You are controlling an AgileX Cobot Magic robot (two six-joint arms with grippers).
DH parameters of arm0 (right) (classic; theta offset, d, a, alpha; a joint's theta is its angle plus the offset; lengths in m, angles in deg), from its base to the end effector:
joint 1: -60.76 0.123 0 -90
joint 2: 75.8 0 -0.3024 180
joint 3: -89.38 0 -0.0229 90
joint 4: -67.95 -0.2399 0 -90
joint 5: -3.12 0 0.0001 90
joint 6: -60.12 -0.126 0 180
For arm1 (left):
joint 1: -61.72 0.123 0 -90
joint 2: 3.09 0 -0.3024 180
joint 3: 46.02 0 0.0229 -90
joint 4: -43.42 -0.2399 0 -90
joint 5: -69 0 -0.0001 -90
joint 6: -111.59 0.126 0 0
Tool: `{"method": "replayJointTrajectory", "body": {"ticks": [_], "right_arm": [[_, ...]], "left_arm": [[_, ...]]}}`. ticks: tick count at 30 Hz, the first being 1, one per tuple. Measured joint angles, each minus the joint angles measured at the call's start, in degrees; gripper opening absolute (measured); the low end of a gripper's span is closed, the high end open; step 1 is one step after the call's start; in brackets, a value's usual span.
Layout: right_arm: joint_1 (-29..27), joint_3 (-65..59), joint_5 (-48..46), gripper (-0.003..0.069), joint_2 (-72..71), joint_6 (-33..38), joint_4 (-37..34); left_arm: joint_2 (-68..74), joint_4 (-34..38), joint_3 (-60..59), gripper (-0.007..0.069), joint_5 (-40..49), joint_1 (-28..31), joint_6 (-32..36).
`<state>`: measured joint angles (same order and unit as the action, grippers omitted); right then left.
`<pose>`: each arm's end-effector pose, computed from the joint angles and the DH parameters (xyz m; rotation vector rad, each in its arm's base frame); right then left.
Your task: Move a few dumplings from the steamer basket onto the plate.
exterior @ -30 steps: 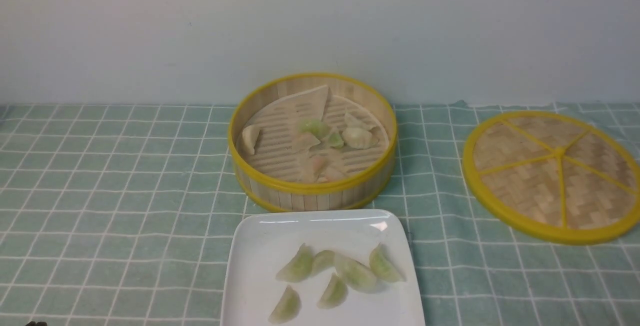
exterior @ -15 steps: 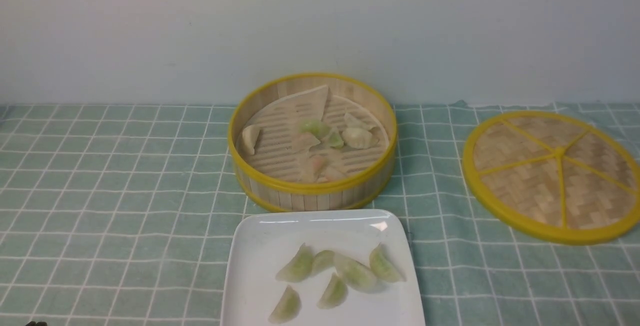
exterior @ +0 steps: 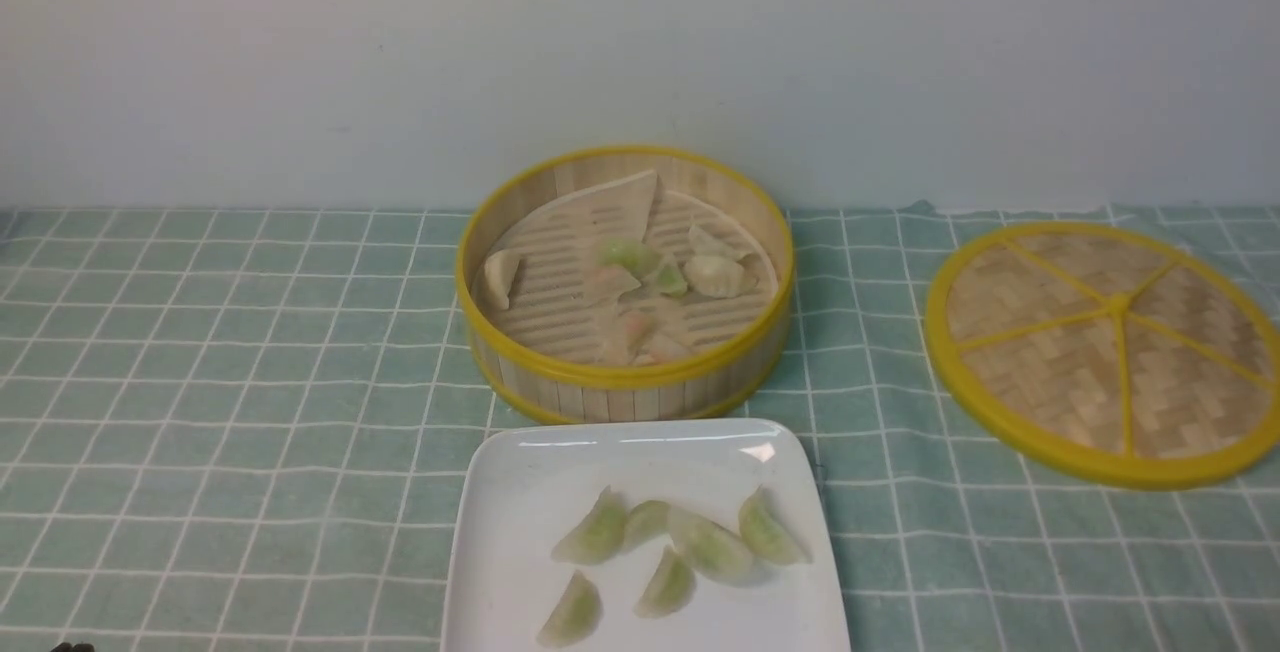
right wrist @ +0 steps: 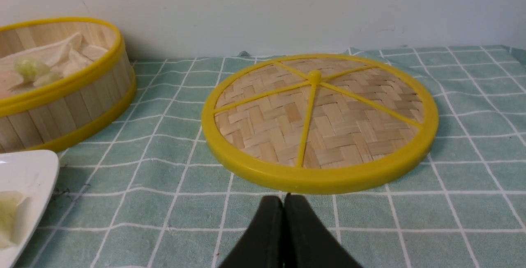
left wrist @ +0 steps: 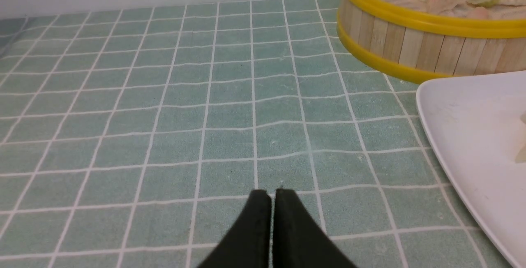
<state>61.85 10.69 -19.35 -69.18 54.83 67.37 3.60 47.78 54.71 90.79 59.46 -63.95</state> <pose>0.0568 0.0016 0.1617 0.0751 1.8805 0.0864 0.0571 -0.0058 0.1596 0.0632 1.8787 -0.0487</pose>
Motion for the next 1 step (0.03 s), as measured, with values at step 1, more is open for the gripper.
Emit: {"method": "replayJointTrajectory", "body": {"ticks": [1], "right_arm": [[0.0,-0.1,0.0,-0.0015,0.0,0.0,0.0]], "left_arm": [[0.0,0.0,0.0,-0.0006,0.0,0.0,0.0]]}}
